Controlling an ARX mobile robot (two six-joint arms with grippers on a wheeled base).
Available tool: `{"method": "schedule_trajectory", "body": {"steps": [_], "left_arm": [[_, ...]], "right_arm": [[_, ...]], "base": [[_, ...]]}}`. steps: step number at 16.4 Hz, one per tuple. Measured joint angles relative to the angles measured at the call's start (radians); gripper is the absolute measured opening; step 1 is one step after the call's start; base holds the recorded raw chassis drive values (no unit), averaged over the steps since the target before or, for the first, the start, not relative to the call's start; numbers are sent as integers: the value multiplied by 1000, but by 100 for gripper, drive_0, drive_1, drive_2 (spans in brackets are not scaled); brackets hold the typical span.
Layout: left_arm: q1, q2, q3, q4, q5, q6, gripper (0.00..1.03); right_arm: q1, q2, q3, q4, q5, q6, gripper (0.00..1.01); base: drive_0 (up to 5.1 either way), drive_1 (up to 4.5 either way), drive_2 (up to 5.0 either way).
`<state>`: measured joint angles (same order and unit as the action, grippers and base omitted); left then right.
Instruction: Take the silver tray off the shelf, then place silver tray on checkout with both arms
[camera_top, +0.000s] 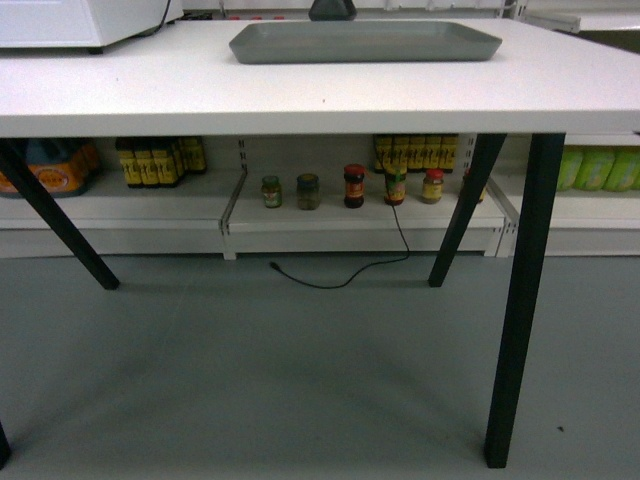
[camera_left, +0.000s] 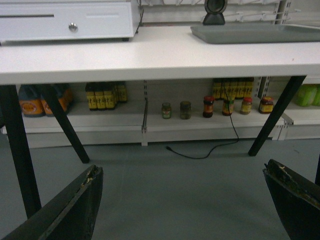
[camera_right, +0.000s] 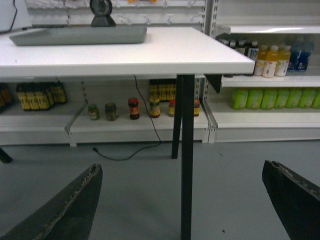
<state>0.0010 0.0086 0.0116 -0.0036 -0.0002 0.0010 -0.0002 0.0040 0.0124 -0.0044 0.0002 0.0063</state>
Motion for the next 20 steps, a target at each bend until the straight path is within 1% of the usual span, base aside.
{"method": "schedule_trajectory", "body": {"steps": [20], "left_arm": [[0, 0, 0, -3, 0, 0, 98]], "right_arm": [[0, 0, 0, -1, -1, -4, 98]], "base": [[0, 0, 0]]}}
